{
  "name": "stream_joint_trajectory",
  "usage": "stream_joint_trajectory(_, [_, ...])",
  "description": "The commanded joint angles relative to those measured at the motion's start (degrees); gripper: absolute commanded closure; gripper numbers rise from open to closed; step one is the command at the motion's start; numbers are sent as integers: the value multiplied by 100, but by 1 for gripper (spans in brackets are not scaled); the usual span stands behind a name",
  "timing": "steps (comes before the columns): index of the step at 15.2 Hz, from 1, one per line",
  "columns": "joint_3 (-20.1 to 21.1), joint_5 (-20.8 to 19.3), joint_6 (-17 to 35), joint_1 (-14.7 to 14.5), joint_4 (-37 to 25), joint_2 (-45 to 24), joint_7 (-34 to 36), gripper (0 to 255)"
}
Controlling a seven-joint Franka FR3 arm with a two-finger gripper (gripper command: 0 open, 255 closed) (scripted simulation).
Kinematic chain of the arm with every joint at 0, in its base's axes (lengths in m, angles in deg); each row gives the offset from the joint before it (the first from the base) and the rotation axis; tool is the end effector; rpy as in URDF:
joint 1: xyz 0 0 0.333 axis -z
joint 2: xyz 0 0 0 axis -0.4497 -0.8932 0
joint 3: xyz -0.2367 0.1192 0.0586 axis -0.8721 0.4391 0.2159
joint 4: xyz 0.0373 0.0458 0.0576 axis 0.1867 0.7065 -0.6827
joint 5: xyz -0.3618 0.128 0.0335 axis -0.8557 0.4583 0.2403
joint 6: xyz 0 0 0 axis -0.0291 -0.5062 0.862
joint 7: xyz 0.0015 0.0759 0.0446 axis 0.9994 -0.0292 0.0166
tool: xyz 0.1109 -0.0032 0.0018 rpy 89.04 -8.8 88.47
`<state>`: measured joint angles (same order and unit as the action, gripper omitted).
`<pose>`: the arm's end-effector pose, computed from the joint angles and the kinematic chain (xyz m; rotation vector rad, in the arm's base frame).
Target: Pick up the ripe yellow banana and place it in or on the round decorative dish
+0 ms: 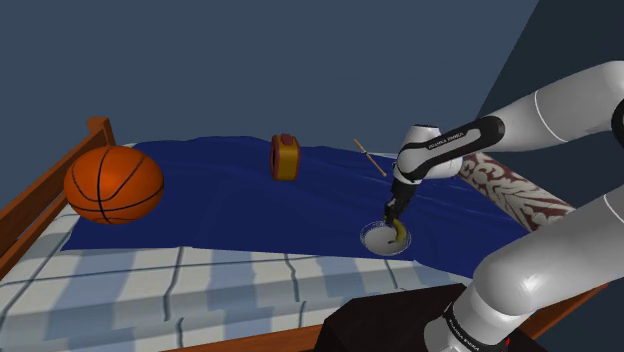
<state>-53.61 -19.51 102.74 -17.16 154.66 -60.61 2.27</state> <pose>0.3614 -0.1173 0.2608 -3.0707 -0.0610 0.1647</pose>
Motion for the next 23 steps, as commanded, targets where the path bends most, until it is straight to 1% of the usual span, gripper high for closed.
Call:
stream_joint_trajectory(1, [-21, 12, 206, -1, 64, -139, -32, 255])
stream_joint_trajectory(5, [-50, 79, 666, -32, 153, -513, -93, 255])
stream_joint_trajectory(13, [-49, 80, 666, -32, 153, -513, -93, 255])
stream_joint_trajectory(14, [-49, 80, 667, -32, 153, -513, -93, 0])
stream_joint_trajectory(19, [-49, 80, 666, -32, 153, -513, -93, 0])
stream_joint_trajectory(23, [-9, -23, -279, 19, -173, 111, -11, 0])
